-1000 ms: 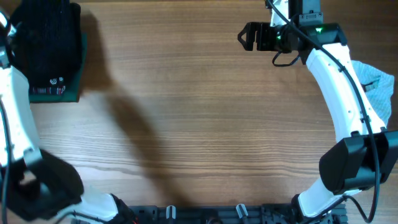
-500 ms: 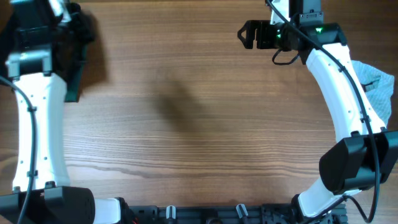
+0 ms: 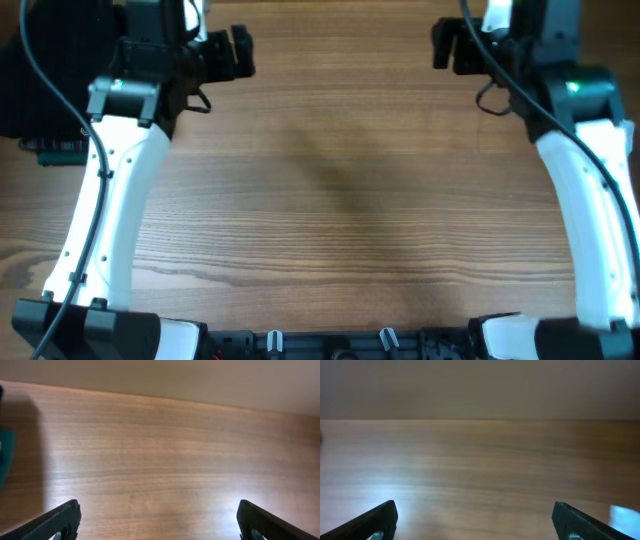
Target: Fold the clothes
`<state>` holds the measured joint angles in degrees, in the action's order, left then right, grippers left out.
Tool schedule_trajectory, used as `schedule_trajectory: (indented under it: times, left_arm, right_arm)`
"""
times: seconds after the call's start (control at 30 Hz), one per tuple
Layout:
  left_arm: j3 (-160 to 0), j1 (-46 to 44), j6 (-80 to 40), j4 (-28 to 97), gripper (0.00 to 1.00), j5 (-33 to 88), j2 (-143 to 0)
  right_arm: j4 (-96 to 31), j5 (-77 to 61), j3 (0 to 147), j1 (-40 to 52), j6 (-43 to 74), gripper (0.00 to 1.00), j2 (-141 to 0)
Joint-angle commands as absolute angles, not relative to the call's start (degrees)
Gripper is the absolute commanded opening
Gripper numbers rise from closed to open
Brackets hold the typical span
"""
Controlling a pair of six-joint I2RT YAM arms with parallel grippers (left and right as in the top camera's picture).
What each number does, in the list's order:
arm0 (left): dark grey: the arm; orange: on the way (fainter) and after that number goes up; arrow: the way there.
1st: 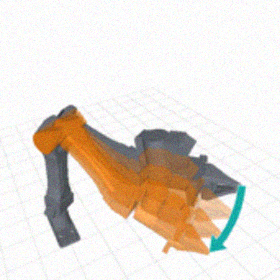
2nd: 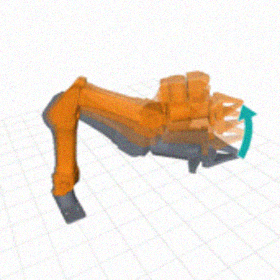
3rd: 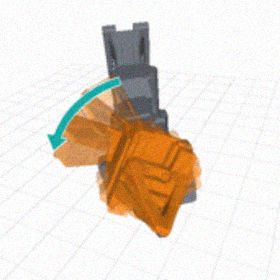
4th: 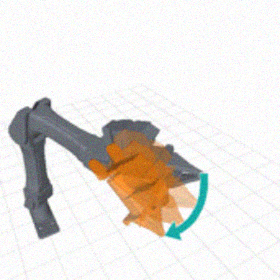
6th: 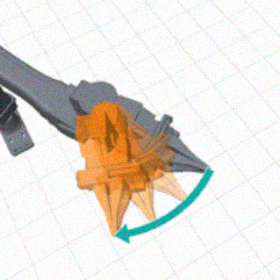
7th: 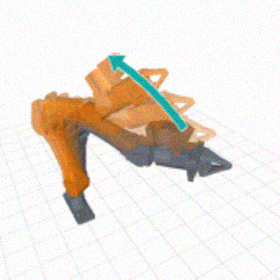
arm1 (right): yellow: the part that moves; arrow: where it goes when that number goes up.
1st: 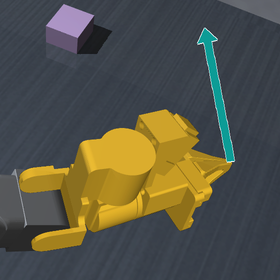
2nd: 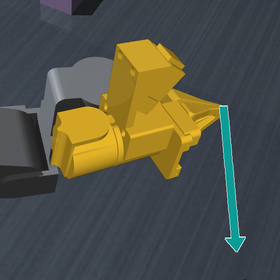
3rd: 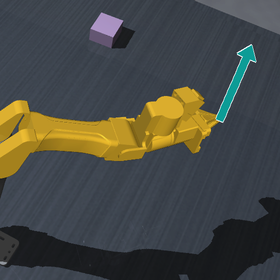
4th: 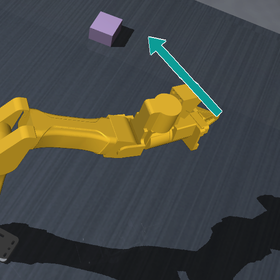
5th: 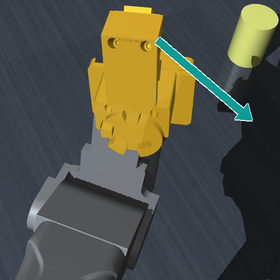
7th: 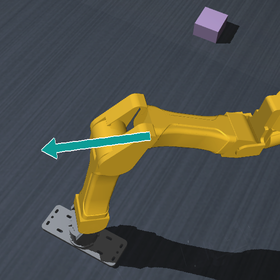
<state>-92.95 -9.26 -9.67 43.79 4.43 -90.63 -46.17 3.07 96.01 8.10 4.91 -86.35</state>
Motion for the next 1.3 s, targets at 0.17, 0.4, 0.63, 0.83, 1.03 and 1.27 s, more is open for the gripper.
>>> schedule_trajectory:
  times: [0.17,0.4,0.63,0.83,1.03,1.27]
  left_arm:
    - [-92.7,-11.4,-9.4,48.3,1.0,4.9,-89.8]
    - [-92.7,-11.4,-9.4,48.3,1.0,4.9,-89.8]
    - [-92.7,-11.4,-9.4,48.3,1.0,4.9,-89.8]
    - [-92.7,-11.4,-9.4,48.3,1.0,4.9,-89.8]
    - [-92.7,-11.4,-9.4,49.3,1.0,4.9,-89.8]
    - [-92.7,-11.4,-9.4,50.6,1.0,4.7,-87.5]
  right_arm:
    - [-51.3,20.8,96.1,8.0,4.5,1.0,-81.2]
    - [-52.9,20.8,96.1,8.0,4.5,1.0,-82.7]
    - [-52.8,20.8,96.1,8.0,4.5,1.0,-83.3]
    - [-52.8,20.7,96.1,8.0,4.5,1.0,-83.3]
    - [-52.8,20.8,96.1,8.0,4.5,1.0,-83.3]
    - [-52.8,20.7,96.1,8.0,4.5,1.0,-83.3]
